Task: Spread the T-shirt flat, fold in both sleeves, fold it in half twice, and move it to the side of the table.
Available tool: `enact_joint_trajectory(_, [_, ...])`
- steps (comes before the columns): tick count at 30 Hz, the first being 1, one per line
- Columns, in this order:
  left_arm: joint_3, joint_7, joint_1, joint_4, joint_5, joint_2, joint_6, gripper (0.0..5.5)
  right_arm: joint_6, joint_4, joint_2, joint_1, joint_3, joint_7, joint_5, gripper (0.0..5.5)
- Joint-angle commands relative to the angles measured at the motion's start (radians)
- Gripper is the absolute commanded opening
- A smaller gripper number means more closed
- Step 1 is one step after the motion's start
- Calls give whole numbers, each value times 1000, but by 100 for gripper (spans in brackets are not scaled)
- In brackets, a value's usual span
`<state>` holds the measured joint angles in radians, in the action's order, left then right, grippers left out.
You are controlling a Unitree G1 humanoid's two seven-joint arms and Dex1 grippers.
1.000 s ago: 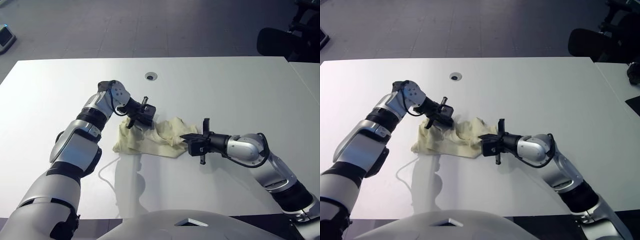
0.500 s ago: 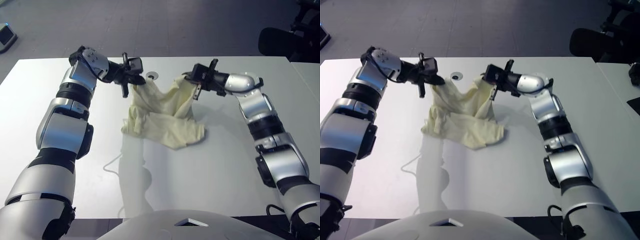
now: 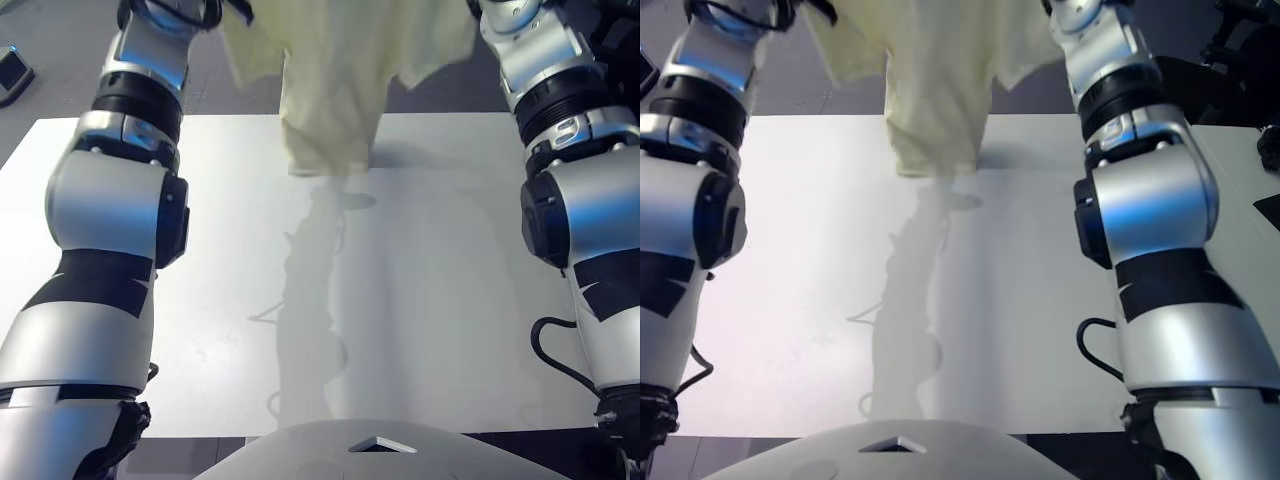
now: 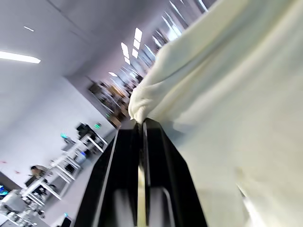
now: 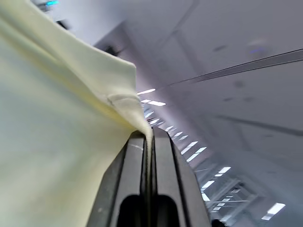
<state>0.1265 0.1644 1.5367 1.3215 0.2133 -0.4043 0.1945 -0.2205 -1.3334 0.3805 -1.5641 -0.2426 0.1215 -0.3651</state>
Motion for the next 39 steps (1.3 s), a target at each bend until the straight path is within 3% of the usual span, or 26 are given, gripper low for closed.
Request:
enact_joint_trajectory(1, [-10,-50,5,14,30,-23,28,1,-27,-22,48,-4,9,76,-36,0])
enact_joint_trajectory(4, [12,61,-59,-4,44,-20,52,1,-81,-17,42,41,33,-30,-16,0])
enact_joint_trajectory(7, [45,326,-227,-116,19,-29,100,1,-165,13,46,152,59,-329,47,0])
enact_joint_trajectory(11, [70,716,-587,-693,-134,-148,-79,1,-199,210,126,353,74,-895,202,0])
enact_joint_trajectory(15, [48,1002,-816,-1211,-337,-337,-335,1,198,776,312,601,45,-1428,492,0])
enact_joint_trajectory(19, [55,1169,-987,-1544,-453,-511,-469,1,517,1174,496,738,21,-1662,698,0])
enact_joint_trajectory(22, [83,1219,-1089,-1702,-467,-586,-516,1,626,1404,587,890,-7,-1723,790,0])
enact_joint_trajectory(30, [177,1243,-1408,-1969,-352,-696,-550,1,823,1868,674,1278,-19,-1659,942,0])
enact_joint_trajectory(38, [230,1150,-1612,-2068,-257,-720,-604,1,786,1962,703,1500,-106,-1556,773,0])
enact_joint_trajectory(39, [228,1139,-1628,-2082,-260,-718,-616,0,783,1968,711,1517,-108,-1545,760,27])
